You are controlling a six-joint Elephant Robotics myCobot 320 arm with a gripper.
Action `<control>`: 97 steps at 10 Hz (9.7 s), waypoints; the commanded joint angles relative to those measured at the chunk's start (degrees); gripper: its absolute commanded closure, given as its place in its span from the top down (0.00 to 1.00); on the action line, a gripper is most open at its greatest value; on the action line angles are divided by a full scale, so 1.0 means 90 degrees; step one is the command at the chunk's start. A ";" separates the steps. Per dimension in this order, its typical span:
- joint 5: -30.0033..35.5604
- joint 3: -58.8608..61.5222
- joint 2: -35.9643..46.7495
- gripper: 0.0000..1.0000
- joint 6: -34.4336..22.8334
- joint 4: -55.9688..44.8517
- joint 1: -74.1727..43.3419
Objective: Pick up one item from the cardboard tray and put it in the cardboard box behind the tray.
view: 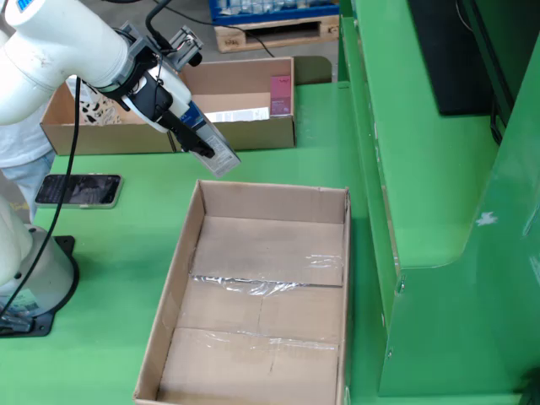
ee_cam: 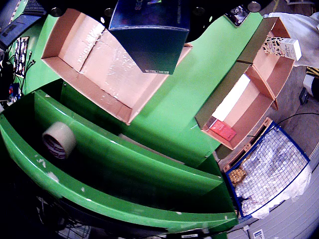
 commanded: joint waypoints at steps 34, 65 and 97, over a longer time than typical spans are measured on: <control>0.0026 0.4423 -0.3159 0.00 -0.0360 0.0172 0.3774; 0.0071 0.4423 -0.6086 0.00 -0.0058 0.0711 0.3977; 0.0071 0.4423 -0.6086 1.00 -0.0058 0.0711 0.3977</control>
